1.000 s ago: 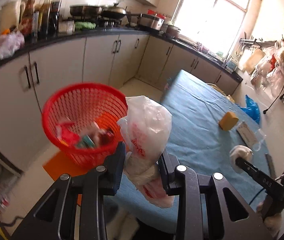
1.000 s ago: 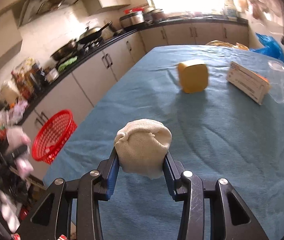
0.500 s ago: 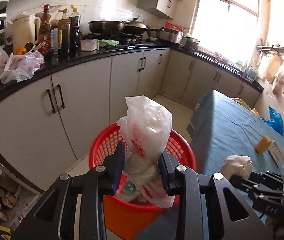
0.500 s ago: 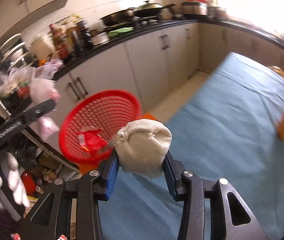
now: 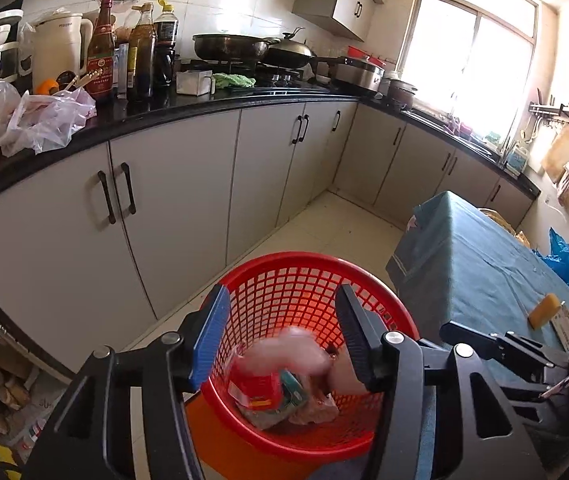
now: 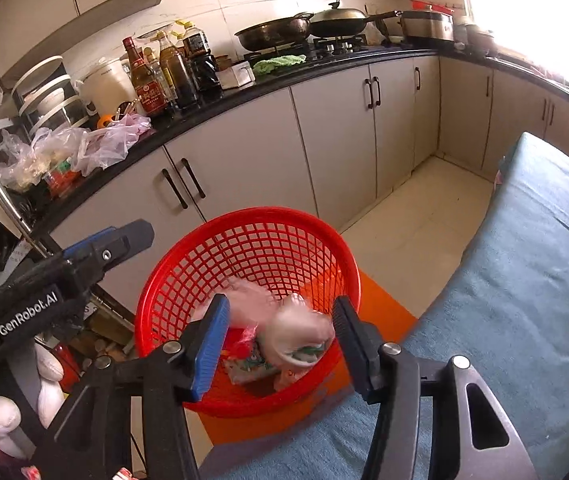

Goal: Collect trash
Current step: 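Open both tools over the red basket to drop the items, then move both open tools back to the table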

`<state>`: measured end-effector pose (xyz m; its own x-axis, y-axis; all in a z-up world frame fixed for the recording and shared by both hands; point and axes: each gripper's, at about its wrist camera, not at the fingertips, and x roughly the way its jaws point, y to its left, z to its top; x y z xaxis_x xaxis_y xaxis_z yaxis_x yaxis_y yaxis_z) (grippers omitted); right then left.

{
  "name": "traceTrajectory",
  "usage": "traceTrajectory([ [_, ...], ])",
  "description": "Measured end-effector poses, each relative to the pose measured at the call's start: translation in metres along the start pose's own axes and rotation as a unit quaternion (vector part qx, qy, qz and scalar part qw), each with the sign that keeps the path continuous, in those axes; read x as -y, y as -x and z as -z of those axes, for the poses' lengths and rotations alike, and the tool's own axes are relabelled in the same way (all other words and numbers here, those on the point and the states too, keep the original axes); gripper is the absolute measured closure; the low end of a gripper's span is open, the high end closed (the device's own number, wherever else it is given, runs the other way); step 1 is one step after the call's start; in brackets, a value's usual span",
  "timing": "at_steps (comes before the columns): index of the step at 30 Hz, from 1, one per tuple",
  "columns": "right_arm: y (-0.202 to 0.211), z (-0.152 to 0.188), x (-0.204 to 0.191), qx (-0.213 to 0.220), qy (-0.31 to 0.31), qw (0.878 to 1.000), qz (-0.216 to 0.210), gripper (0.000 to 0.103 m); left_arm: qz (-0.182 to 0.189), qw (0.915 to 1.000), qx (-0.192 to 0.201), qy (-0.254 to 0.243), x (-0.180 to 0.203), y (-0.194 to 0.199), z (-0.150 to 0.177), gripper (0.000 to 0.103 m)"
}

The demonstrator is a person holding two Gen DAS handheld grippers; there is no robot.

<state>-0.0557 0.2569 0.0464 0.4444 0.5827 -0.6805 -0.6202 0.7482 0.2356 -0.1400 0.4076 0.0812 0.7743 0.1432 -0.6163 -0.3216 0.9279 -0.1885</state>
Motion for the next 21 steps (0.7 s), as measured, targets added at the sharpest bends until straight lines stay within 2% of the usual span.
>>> traceTrajectory([
  [7, 0.03, 0.019, 0.021, 0.002, -0.013, 1.0, 0.026, 0.042, -0.01, 0.9999, 0.001, -0.011, 0.015, 0.012, 0.013, 0.043],
  [14, 0.064, 0.05, 0.057, -0.002, -0.051, 0.997, 0.056, 0.04, -0.032, 0.9977, 0.002, -0.059, 0.047, 0.027, 0.028, 0.039],
  [21, 0.093, 0.08, 0.091, 0.003, -0.091, 0.994, 0.062, 0.04, -0.04, 0.9951, -0.003, -0.09, 0.081, 0.035, 0.042, 0.036],
])
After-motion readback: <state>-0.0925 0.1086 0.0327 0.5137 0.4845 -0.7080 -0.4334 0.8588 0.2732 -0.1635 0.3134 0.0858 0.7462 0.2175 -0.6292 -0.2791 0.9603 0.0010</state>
